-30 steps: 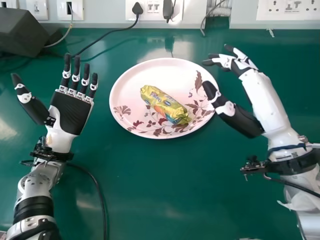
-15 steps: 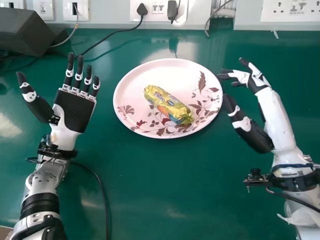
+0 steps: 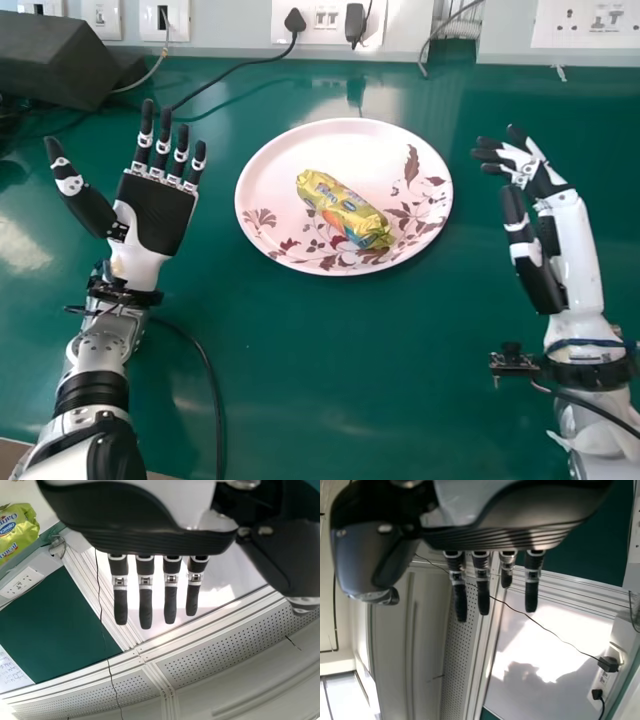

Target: Pick up biscuit and place it in the plate

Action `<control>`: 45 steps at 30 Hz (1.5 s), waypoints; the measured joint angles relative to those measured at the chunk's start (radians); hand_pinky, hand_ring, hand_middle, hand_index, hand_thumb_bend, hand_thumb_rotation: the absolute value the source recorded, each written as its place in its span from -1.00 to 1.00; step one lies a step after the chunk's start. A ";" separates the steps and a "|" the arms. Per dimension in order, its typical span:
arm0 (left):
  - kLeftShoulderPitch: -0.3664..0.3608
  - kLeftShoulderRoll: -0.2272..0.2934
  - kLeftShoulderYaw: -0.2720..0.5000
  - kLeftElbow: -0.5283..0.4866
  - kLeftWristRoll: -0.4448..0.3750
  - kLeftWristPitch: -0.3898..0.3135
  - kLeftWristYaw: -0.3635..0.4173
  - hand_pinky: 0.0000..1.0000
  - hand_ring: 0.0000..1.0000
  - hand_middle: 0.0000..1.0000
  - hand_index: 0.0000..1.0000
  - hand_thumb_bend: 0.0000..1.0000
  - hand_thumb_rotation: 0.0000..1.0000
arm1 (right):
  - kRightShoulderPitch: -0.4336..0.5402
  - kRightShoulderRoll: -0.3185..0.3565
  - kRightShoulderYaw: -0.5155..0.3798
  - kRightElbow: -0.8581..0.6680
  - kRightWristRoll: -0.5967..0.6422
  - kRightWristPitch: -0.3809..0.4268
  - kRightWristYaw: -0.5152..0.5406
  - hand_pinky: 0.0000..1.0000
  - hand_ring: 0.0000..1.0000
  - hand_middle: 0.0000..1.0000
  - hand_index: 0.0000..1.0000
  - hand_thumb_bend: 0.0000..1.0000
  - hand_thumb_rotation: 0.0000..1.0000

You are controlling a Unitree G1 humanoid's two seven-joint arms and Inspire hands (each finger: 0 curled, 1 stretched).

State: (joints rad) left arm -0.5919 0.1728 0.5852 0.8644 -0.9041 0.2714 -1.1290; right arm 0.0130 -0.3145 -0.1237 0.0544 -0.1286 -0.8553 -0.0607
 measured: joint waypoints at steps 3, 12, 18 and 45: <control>-0.011 0.000 0.007 0.015 0.000 0.000 -0.003 0.31 0.43 0.63 0.72 1.00 0.42 | 0.000 0.002 0.006 0.001 0.051 -0.007 0.022 0.53 0.70 0.66 0.47 0.35 0.13; -0.013 0.002 0.021 0.017 0.000 0.018 -0.005 0.23 0.42 0.64 0.75 0.95 0.50 | 0.020 0.052 0.044 -0.033 0.278 -0.001 0.124 0.41 0.69 0.66 0.46 0.35 0.09; -0.013 0.002 0.023 0.017 0.000 0.018 -0.014 0.56 0.55 0.74 0.81 0.99 0.33 | 0.053 0.066 0.078 -0.080 0.530 0.041 0.292 0.37 0.65 0.67 0.48 0.32 0.21; -0.019 0.018 0.030 0.037 0.026 0.016 -0.021 0.75 0.73 0.91 1.00 0.95 0.34 | 0.154 0.274 -0.088 -0.162 1.066 0.373 0.792 0.39 0.70 0.69 0.51 0.35 0.16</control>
State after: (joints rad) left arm -0.6110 0.1908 0.6153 0.9016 -0.8783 0.2873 -1.1500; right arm 0.1671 -0.0407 -0.2121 -0.1075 0.9369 -0.4823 0.7310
